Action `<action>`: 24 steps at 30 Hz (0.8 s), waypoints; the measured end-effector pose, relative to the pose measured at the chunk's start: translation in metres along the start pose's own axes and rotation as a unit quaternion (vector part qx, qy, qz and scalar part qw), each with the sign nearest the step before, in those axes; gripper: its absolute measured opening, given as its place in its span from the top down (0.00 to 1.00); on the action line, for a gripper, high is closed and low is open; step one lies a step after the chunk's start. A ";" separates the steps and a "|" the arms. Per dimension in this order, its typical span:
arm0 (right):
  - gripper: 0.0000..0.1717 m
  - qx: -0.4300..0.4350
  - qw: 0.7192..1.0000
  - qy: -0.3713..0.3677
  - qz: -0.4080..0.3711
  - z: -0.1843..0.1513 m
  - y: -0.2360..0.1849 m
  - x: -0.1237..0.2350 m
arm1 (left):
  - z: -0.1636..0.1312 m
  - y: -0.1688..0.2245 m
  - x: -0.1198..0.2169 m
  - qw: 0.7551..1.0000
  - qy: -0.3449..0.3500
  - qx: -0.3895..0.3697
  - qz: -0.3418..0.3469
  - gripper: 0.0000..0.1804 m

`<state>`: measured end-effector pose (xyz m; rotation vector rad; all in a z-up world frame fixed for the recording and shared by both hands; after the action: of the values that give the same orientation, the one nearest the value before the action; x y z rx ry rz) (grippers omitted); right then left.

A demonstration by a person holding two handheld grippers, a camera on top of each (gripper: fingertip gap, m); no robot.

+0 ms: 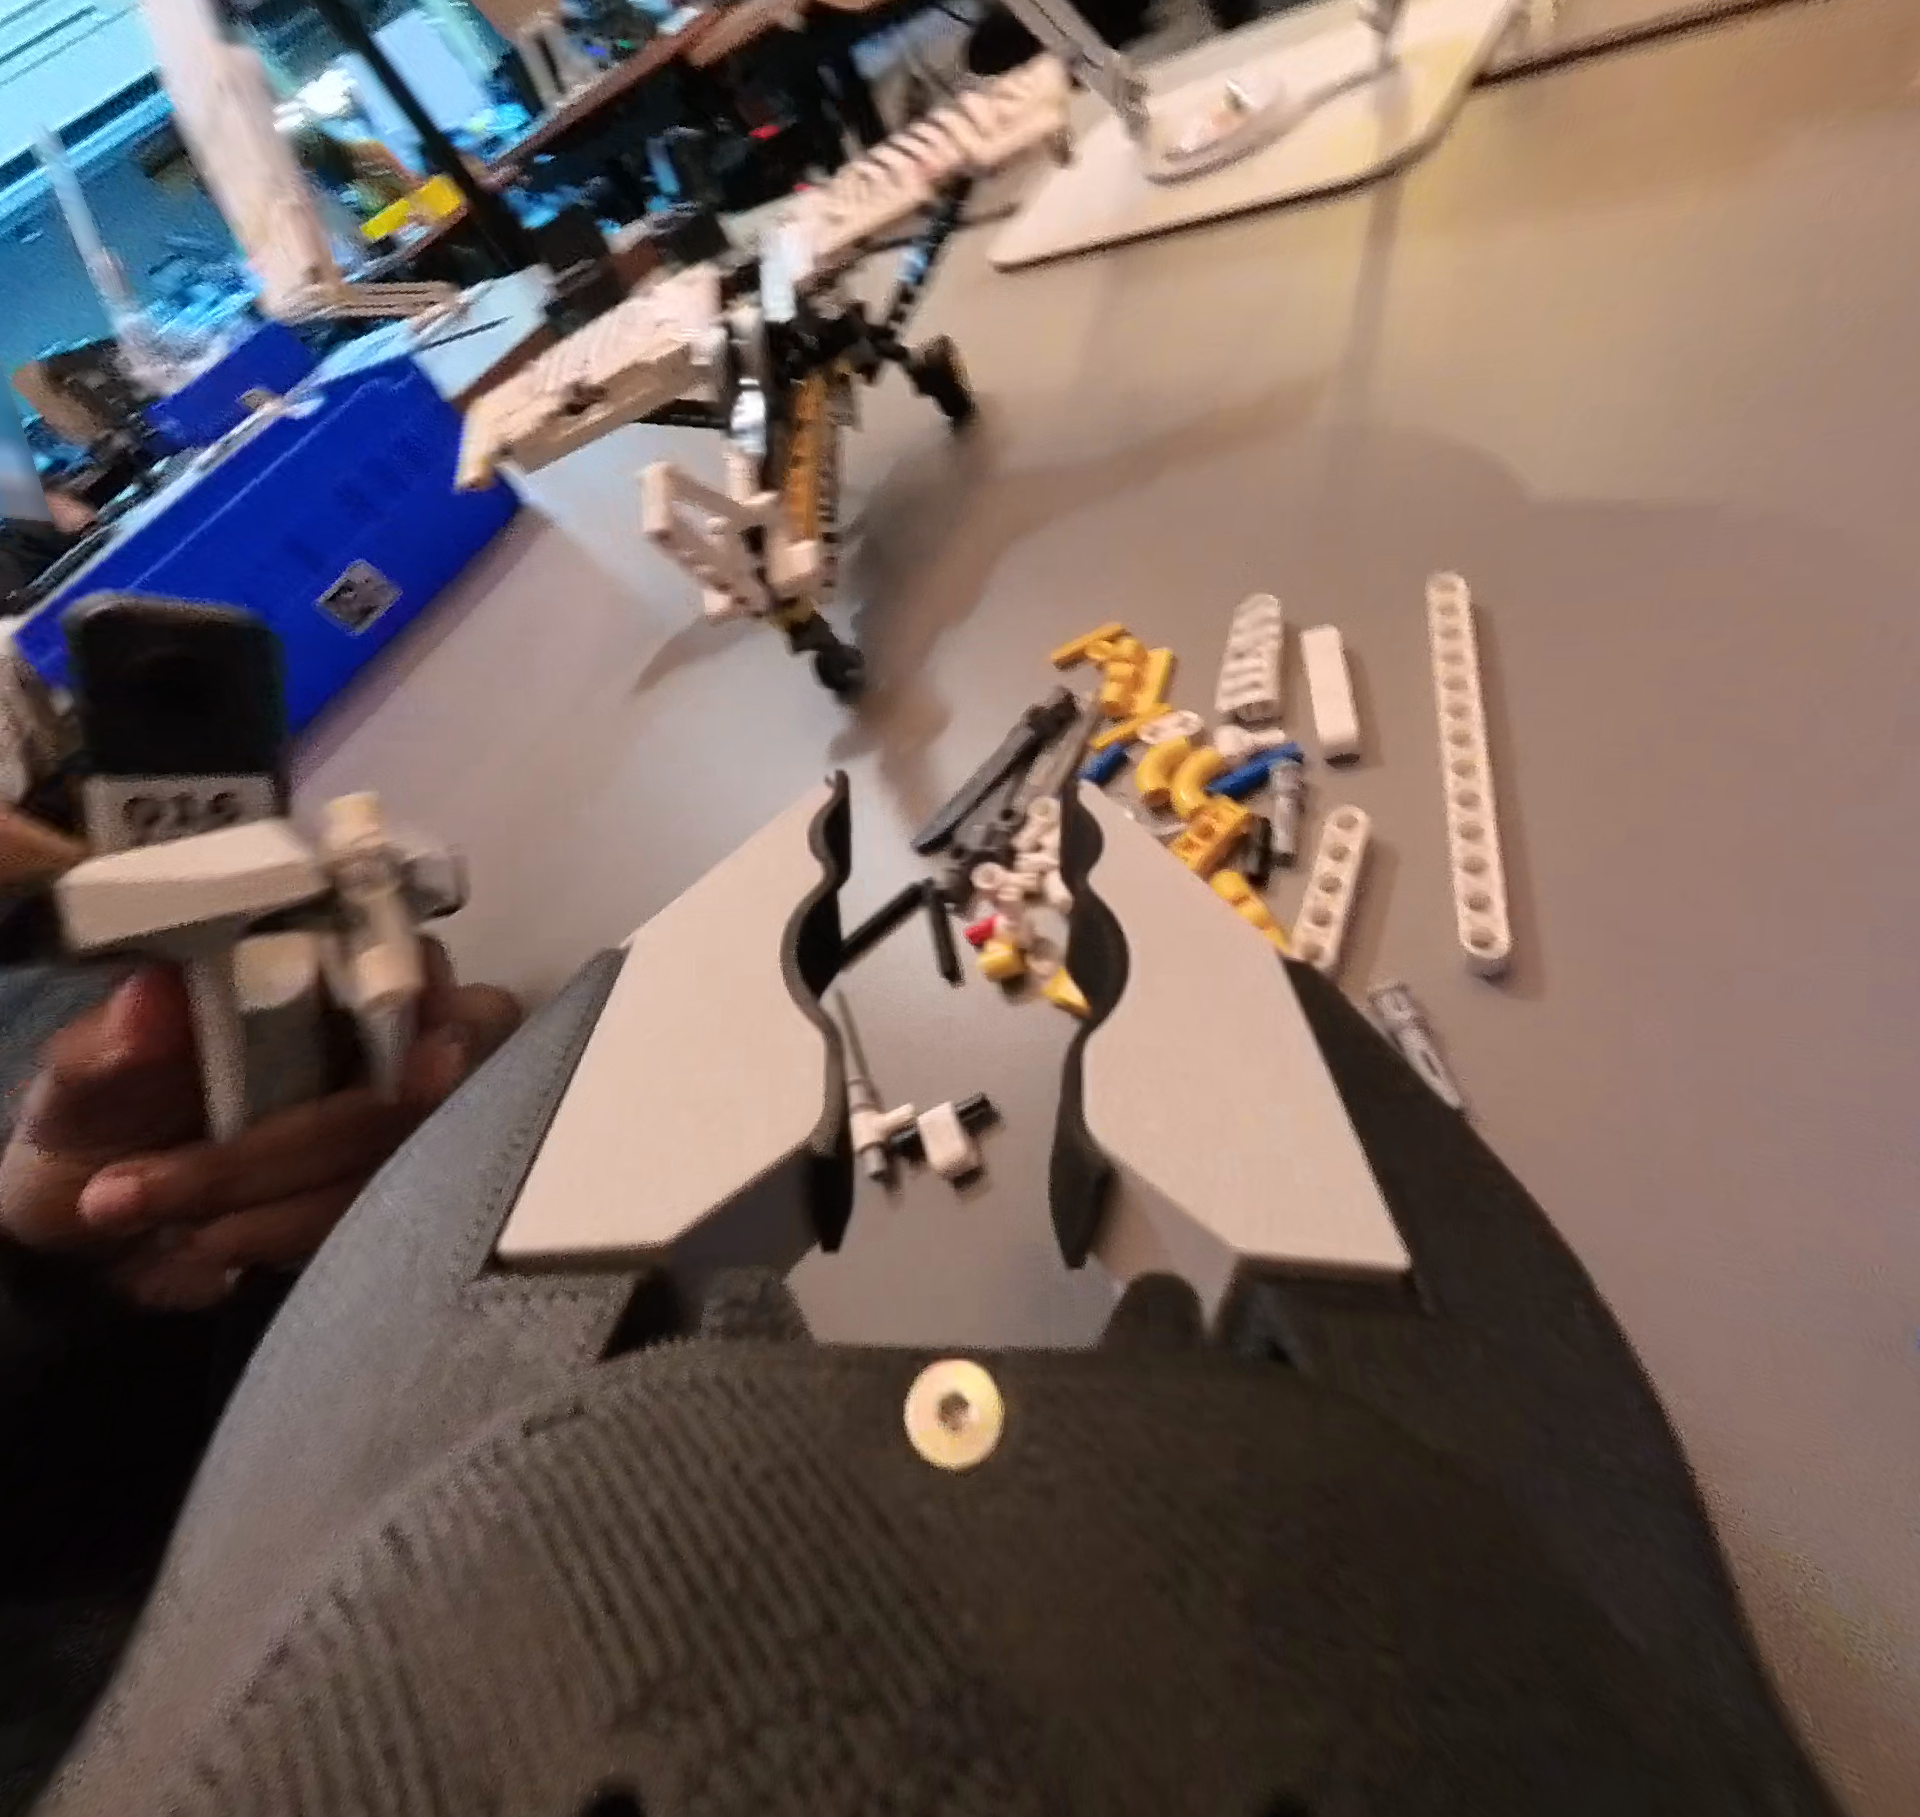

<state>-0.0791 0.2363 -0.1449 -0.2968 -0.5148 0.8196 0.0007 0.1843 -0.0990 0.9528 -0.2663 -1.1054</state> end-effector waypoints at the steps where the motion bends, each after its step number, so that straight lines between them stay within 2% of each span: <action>1: 0.80 0.020 0.999 0.005 0.026 0.001 -0.011 0.003 | 0.000 -0.001 0.000 1.000 -0.001 0.002 0.002 0.99; 3: 0.86 0.036 0.993 0.004 0.116 -0.001 -0.043 0.009 | -0.002 -0.002 -0.002 1.000 -0.007 0.006 0.004 0.99; 5: 0.86 0.010 0.976 -0.004 0.216 -0.004 -0.075 0.016 | -0.003 -0.003 -0.003 1.000 -0.012 0.005 0.005 0.99; 7: 0.94 -0.025 0.965 0.001 0.263 -0.004 -0.086 0.020 | -0.002 -0.001 -0.003 1.000 -0.010 0.003 0.000 0.99; 9: 0.94 -0.053 0.957 0.008 0.286 -0.005 -0.088 0.021 | -0.003 0.000 -0.002 1.000 -0.011 0.005 -0.005 0.99; 12: 0.85 -0.110 0.941 0.020 0.321 -0.002 -0.086 0.024 | -0.003 0.001 -0.002 1.000 -0.012 0.001 -0.009 0.99; 15: 0.89 -0.151 0.918 0.043 0.364 0.007 -0.089 0.032 | -0.004 0.001 -0.003 1.000 -0.016 0.002 -0.011 0.99; 19: 0.97 -0.133 0.920 0.013 0.368 -0.004 -0.098 0.026 | -0.010 0.004 -0.006 0.999 -0.036 -0.015 -0.010 0.99; 24: 0.98 -0.119 0.929 0.027 0.350 -0.001 -0.095 0.026 | -0.011 0.003 -0.007 0.999 -0.036 -0.022 -0.005 0.98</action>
<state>-0.0047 0.1935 -0.0957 -0.7515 -0.4577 1.4399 0.0062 0.1962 -0.1013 0.8766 -0.2958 -1.1522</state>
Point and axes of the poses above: each gripper's, where its closed fingertips meet, x back along the fingers, z out of its top, y = z × x across the jaws, the point moved 1 cm from there along x, back along the fingers, and after that the axes turned 2 degrees about -x, right-handed, at the moved point
